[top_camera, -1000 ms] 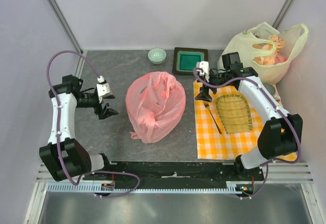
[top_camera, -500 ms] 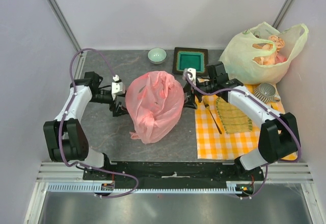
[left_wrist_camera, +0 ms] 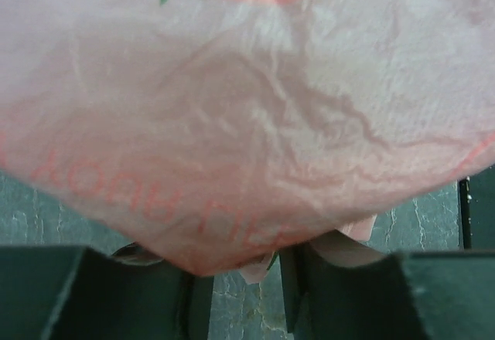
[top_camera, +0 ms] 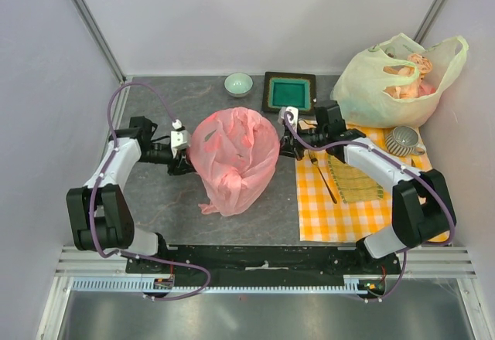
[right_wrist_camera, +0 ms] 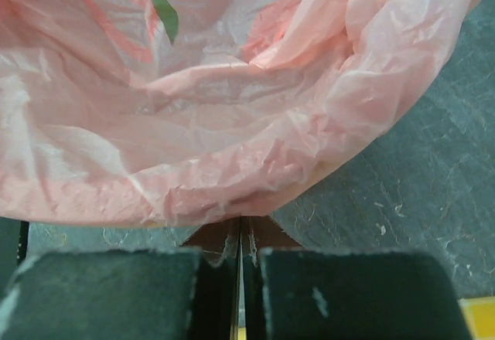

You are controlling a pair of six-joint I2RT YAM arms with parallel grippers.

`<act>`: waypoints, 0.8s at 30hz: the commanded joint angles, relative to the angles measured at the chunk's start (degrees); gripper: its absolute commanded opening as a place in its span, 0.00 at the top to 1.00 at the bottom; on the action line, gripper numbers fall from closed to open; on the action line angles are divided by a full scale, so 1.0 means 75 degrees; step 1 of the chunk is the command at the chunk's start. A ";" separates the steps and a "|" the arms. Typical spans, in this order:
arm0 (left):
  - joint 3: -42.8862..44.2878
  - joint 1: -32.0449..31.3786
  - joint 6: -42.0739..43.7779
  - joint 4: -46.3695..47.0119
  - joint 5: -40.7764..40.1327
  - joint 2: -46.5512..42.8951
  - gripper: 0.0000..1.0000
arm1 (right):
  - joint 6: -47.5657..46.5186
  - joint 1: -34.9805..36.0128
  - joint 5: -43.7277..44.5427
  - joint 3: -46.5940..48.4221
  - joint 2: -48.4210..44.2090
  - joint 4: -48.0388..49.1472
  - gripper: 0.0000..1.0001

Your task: Put the trash bags into the trash bin

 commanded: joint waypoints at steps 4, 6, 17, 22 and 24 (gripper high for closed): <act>-0.0230 0.0250 0.0439 0.0001 -0.0064 0.0261 0.78 | -0.0773 -0.0135 -0.0002 -0.0557 0.0588 0.0060 1.00; -0.0288 0.0239 0.0440 0.0118 -0.0157 0.0343 0.84 | -0.0867 -0.0135 0.0057 -0.0546 0.0788 -0.0011 1.00; -0.0687 -0.0393 -0.0368 0.0997 -0.2616 0.1046 0.98 | -0.0270 -0.0299 -0.0001 -0.0324 0.1387 -0.0069 1.00; -0.1330 -0.0429 -0.0450 0.1513 -0.3426 0.0954 0.98 | -0.0364 -0.0439 -0.0107 -0.0230 0.1106 -0.0408 1.00; -0.1297 -0.0266 -0.0427 0.1455 -0.3195 0.0686 0.93 | -0.0399 -0.0463 -0.0154 -0.0160 0.0884 -0.0526 1.00</act>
